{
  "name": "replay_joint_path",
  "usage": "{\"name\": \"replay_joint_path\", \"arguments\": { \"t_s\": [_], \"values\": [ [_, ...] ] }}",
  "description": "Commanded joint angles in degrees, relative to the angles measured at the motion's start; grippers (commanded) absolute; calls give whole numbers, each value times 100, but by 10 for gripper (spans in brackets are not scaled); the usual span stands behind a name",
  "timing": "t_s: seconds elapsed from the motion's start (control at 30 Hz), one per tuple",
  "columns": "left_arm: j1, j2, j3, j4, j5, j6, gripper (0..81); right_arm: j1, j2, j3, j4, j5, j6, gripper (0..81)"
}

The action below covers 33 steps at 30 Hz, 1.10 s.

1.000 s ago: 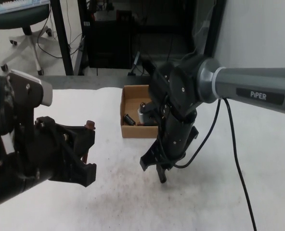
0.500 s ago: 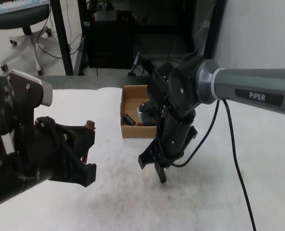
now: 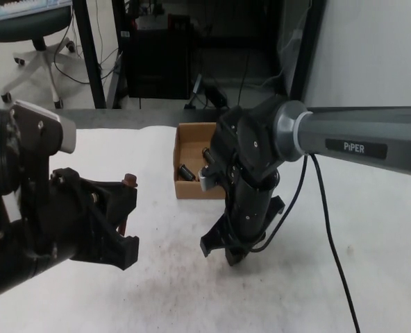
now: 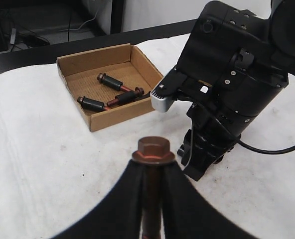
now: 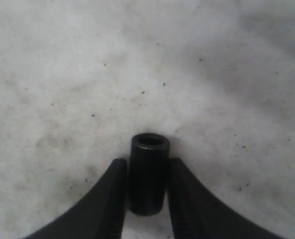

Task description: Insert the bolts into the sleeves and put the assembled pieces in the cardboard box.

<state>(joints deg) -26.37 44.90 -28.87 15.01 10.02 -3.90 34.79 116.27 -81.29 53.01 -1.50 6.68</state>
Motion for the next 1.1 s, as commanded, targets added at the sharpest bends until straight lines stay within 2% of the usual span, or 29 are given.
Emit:
{"name": "replay_joint_path", "arguments": {
  "t_s": [0.0,0.07,0.13,0.17,0.23,0.5,0.6,0.77,0.9,1.0,1.07],
  "values": [
    [7,-70,-31,-25,-2,3,3,11,-22,-34,41,-11,24,280],
    [7,-70,-31,-25,-2,3,3,-3,-22,-34,46,-11,24,276],
    [7,-70,-31,-25,-2,3,3,-2,-22,-34,46,-11,24,223],
    [7,-70,-31,-25,-2,3,3,-2,-22,-34,46,-11,10,178],
    [7,-70,-31,-25,-2,3,3,-2,0,-34,46,-11,-178,1],
    [7,-285,-31,-143,-16,1,3,-2,-242,-34,-335,-11,-370,8],
    [7,-537,-31,-445,-164,-73,3,-2,-673,-34,-886,-329,-212,8],
    [7,-893,-31,-1779,-202,-365,3,-69,-1517,-22,-2118,-1117,406,8],
    [7,-885,-31,-3022,90,-432,3,-118,-2179,360,-3168,-1725,736,8],
    [7,-752,-31,-3623,377,-751,3,-216,-2704,960,-3878,-2596,773,8],
    [7,-585,-31,-3827,757,-1174,3,-256,-3036,1526,-4543,-3489,758,8]
  ]
}}
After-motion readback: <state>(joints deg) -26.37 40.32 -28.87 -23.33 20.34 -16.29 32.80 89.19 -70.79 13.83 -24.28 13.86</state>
